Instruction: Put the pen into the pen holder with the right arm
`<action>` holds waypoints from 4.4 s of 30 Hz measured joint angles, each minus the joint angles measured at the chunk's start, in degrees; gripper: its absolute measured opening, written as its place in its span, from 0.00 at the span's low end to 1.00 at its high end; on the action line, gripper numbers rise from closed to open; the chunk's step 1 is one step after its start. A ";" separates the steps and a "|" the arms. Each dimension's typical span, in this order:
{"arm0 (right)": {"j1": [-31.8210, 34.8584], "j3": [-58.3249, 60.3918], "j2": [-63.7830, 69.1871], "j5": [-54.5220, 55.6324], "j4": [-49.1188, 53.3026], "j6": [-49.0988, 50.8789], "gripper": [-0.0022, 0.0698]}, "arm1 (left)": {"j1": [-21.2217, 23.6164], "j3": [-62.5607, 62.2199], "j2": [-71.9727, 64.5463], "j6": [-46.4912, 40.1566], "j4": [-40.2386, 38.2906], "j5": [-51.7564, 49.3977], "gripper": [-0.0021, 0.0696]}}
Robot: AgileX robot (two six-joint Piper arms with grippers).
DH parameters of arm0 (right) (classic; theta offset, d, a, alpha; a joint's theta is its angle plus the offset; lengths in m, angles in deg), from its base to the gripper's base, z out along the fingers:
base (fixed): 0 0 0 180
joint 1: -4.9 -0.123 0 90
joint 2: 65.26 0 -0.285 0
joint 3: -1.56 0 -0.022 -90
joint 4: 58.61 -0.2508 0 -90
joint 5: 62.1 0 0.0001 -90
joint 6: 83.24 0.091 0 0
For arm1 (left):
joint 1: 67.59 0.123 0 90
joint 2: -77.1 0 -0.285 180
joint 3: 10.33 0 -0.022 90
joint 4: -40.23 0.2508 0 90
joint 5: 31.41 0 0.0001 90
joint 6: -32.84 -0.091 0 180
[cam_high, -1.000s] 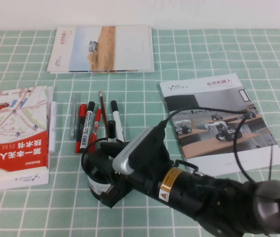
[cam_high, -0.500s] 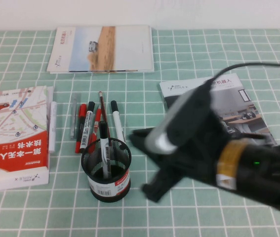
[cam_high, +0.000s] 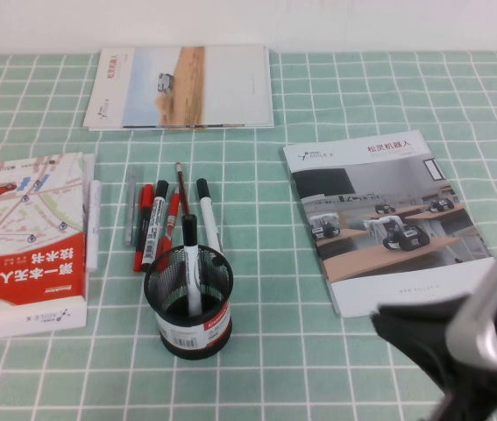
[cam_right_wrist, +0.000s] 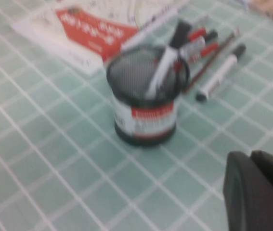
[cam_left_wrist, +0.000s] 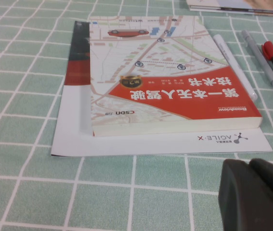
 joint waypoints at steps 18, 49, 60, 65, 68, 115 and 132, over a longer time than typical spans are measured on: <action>18.96 15.78 -11.27 4.62 2.64 3.05 0.00 | 0.00 0.00 0.00 0.00 0.00 0.00 0.02; 46.74 33.87 -50.99 0.26 1.38 3.05 0.00 | 0.00 0.00 0.00 0.00 0.00 0.00 0.02; 46.74 33.87 -50.99 -6.89 -21.01 -22.23 0.00 | 0.00 0.00 0.00 0.00 0.00 0.00 0.02; 46.74 33.87 -50.99 -7.36 -23.08 -24.69 0.00 | 0.00 0.00 0.00 0.00 0.00 0.00 0.02; 46.74 33.87 -50.99 -7.60 -23.55 -25.09 0.00 | 0.00 0.00 0.00 0.00 0.00 0.00 0.02; 46.74 33.87 -50.99 -7.63 -24.82 -25.33 0.00 | 0.00 0.00 0.00 0.00 0.00 0.00 0.02; 46.74 33.87 -50.99 -7.73 -24.86 -25.33 0.00 | 0.00 0.00 0.00 0.00 0.00 0.00 0.02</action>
